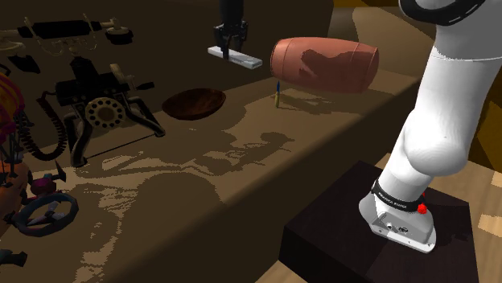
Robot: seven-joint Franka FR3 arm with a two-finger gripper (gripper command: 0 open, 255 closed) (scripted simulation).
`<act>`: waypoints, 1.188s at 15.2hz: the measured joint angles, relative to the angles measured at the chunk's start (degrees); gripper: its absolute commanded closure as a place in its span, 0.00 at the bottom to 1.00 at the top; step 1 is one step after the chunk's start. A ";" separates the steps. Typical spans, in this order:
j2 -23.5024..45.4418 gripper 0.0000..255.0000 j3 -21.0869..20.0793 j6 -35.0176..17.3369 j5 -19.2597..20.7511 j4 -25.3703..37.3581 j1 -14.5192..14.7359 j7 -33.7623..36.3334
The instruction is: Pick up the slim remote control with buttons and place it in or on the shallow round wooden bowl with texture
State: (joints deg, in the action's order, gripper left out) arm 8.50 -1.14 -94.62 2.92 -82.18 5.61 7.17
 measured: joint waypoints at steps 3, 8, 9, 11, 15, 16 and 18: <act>2.69 1.00 -1.47 1.37 0.57 3.87 2.21 3.57; 9.58 1.00 -3.59 5.48 1.91 14.51 6.39 9.35; 10.98 1.00 -3.96 5.80 2.23 16.19 7.35 10.56; 15.54 1.00 -4.63 8.80 3.07 23.56 9.63 12.90; 16.48 1.00 -4.97 6.87 3.33 22.38 10.71 14.55; 16.40 1.00 -4.98 5.95 3.33 21.39 10.69 14.65; 15.44 1.00 -4.99 3.84 3.23 18.30 10.51 14.78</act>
State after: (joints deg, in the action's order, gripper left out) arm 23.94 -6.13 -90.78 6.15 -63.88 16.12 21.94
